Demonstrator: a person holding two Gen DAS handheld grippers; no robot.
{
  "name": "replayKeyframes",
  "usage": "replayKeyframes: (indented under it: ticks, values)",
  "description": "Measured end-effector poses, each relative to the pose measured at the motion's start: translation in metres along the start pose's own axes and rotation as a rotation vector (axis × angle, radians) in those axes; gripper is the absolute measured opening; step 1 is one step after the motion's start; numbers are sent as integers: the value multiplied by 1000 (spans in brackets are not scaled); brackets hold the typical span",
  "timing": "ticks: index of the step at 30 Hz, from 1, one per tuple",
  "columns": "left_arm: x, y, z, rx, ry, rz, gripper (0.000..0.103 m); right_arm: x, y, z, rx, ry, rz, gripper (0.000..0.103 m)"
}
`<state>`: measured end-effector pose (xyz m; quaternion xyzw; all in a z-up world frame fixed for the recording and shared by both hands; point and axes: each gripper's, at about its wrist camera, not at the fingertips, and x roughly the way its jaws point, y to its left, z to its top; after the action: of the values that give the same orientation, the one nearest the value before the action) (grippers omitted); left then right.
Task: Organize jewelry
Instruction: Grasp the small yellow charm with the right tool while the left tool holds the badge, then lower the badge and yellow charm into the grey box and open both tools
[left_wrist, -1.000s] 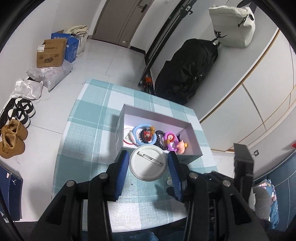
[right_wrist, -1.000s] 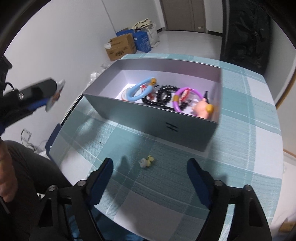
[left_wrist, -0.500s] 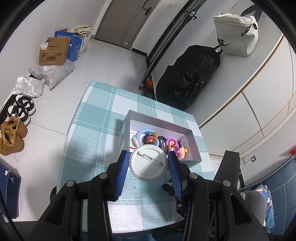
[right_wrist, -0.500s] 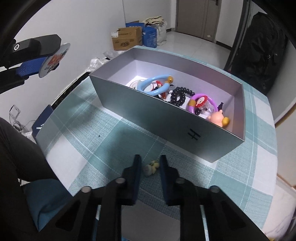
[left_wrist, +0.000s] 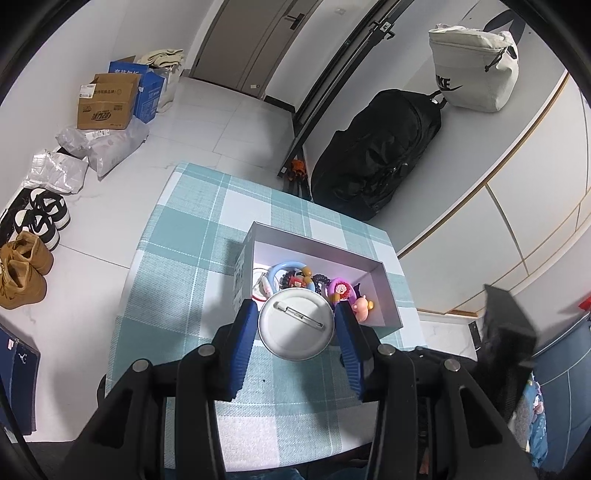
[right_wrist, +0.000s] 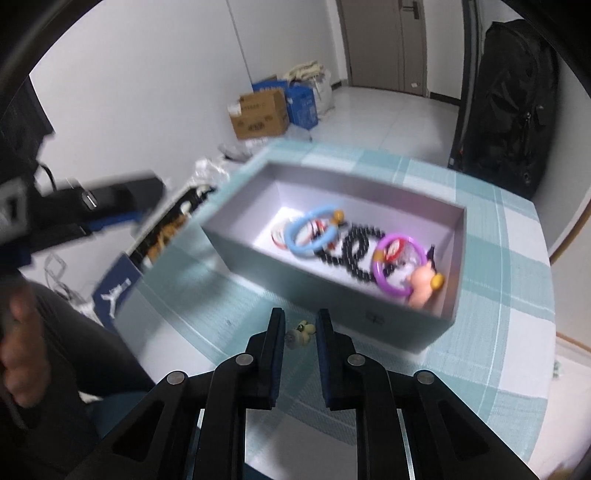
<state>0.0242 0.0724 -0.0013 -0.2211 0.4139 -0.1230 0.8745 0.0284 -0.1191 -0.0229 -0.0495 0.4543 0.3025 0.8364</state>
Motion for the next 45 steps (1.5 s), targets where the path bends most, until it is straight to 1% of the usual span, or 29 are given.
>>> replayKeyframes:
  ticks: [5, 10, 14, 23, 26, 31, 37, 41, 45]
  values:
    - [6, -5, 3, 10, 3, 11, 37, -19, -8, 18, 29, -85, 46, 16]
    - [16, -12, 8, 21, 10, 22, 37, -27, -17, 30, 72, -129, 79, 16]
    - [24, -17, 13, 27, 16, 26, 37, -30, -24, 38, 95, -145, 101, 16]
    - [49, -23, 26, 37, 49, 40, 37, -29, -47, 56, 160, -148, 145, 16]
    - [60, -23, 29, 28, 75, 41, 37, -26, -56, 61, 182, -144, 158, 16]
    - [76, -23, 31, 20, 107, 48, 37, -17, -68, 64, 209, -125, 162, 16]
    - [87, -28, 32, 21, 135, 47, 37, -7, -80, 65, 249, -103, 177, 16]
    - [92, -30, 32, 20, 149, 47, 37, -4, -83, 65, 251, -94, 174, 16]
    - [94, -34, 29, 45, 157, 66, 37, -1, -85, 63, 263, -79, 171, 16]
